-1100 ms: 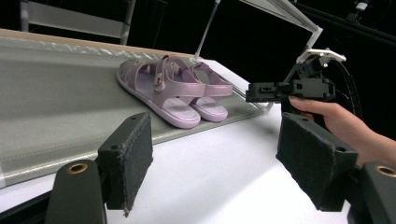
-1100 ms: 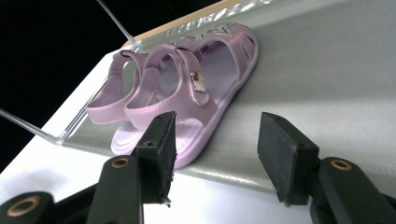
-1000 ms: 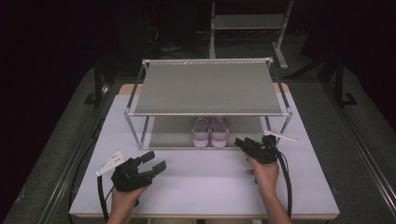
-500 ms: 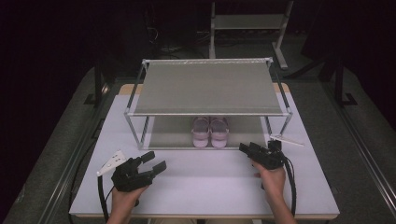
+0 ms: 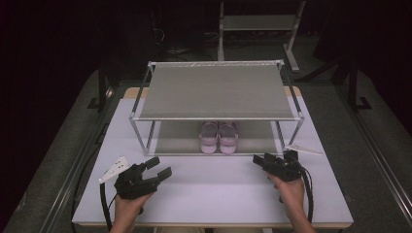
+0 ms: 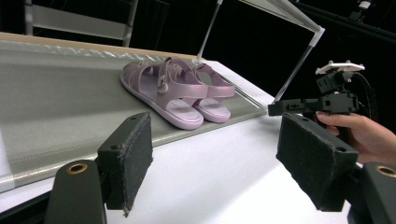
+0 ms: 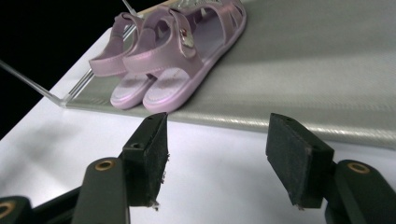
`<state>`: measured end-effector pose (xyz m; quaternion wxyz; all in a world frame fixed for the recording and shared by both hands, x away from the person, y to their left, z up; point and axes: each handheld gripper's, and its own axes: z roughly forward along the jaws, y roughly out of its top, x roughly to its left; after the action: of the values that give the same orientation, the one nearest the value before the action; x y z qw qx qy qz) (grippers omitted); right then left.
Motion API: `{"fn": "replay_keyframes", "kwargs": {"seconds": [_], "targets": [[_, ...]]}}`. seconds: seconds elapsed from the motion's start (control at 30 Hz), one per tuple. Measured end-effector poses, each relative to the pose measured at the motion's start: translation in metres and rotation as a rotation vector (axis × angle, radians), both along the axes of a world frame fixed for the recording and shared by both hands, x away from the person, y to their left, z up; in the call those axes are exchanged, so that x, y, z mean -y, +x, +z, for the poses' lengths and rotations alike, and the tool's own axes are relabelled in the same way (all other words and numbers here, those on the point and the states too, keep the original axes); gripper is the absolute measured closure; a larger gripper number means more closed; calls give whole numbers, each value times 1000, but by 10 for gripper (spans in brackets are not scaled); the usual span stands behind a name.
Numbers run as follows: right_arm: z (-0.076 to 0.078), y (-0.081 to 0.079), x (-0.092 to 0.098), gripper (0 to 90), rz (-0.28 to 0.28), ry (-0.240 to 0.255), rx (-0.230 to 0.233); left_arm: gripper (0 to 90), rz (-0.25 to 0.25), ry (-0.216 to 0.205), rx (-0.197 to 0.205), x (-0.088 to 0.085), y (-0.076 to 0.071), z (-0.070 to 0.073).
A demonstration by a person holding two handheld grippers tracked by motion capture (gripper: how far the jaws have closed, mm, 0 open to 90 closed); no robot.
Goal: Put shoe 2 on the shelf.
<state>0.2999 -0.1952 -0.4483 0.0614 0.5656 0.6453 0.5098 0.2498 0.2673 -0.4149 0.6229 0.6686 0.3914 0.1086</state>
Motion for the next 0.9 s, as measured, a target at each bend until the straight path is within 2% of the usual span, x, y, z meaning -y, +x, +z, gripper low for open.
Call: {"fn": "replay_keyframes", "kwargs": {"seconds": [0.3, 0.9], "targets": [[-2, -8, 13, 380, 15, 44, -23, 263, 1, 4, 1, 1, 0, 0], [3, -22, 36, 376, 22, 24, -22, 263, 1, 5, 0, 1, 0, 0]]}}
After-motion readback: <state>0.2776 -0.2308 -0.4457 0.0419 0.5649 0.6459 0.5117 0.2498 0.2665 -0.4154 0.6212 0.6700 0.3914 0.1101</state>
